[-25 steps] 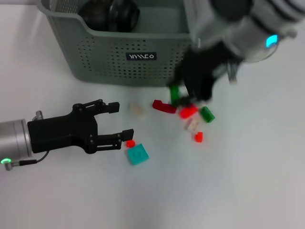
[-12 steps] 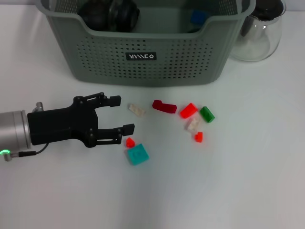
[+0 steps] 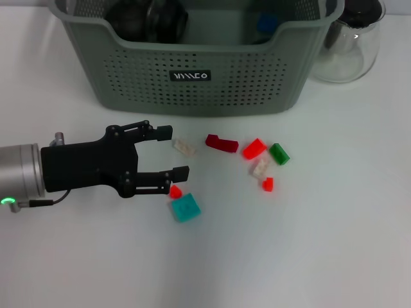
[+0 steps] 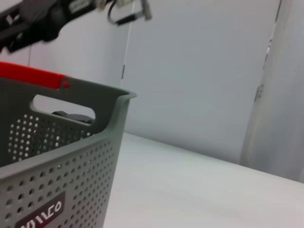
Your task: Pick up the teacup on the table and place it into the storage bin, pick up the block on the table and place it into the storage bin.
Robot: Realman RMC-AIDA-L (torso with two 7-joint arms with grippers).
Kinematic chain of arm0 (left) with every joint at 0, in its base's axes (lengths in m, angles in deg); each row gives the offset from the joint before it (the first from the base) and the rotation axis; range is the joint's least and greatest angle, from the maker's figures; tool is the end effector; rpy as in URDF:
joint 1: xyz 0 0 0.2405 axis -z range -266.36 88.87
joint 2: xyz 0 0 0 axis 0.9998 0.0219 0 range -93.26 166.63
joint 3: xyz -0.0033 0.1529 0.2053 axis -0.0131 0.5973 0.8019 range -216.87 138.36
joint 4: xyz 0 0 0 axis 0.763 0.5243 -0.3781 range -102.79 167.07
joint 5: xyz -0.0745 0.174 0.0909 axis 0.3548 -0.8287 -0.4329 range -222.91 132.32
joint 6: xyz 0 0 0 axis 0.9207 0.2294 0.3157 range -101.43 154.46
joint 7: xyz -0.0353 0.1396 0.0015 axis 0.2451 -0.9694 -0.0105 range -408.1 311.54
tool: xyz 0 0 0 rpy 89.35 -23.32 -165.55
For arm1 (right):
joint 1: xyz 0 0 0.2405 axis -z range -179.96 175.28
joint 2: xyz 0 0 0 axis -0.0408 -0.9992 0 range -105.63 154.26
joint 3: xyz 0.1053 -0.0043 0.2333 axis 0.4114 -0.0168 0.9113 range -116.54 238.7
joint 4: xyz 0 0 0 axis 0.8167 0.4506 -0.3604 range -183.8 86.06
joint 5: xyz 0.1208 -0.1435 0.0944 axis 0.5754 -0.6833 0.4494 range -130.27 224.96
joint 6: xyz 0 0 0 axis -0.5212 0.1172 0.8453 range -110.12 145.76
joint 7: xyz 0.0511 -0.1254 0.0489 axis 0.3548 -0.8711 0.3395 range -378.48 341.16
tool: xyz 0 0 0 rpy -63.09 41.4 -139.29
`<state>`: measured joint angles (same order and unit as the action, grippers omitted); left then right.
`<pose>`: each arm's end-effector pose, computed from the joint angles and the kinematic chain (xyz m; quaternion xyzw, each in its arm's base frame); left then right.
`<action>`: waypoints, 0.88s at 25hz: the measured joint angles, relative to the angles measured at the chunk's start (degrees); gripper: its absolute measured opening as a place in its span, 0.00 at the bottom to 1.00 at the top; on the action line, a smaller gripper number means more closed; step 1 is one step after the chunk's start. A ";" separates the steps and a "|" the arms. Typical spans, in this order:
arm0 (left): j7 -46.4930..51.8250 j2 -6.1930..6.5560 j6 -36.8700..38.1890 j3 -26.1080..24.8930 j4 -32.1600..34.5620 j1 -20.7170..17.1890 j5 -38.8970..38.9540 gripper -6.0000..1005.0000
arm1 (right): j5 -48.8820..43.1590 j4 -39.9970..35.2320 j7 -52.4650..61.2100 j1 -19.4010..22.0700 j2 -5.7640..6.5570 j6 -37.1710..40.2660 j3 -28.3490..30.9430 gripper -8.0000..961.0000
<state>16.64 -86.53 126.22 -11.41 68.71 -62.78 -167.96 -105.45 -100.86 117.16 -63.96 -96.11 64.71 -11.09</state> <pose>-0.2766 0.2778 -0.0168 -0.9383 -0.1634 -0.2843 0.1101 0.0474 0.4900 -0.0131 -0.9190 0.1013 -0.0178 0.3807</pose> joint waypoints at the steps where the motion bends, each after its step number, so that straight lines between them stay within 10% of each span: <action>1: 0.00 0.00 0.13 0.00 0.00 0.01 0.00 0.84 | -1.23 0.79 1.50 0.04 0.00 -1.21 -1.08 0.49; 12: 0.03 0.08 1.03 0.10 0.00 0.02 -0.43 0.84 | -4.04 1.33 6.03 0.63 0.11 -2.03 -2.45 0.50; 22: 0.03 0.09 2.26 0.04 -0.01 -0.36 -0.47 0.84 | 3.60 -7.83 3.43 3.53 0.83 9.69 0.66 0.84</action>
<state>16.67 -86.44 128.47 -11.37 68.70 -63.14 -168.44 -101.86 -108.69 120.59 -60.43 -95.29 74.39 -10.43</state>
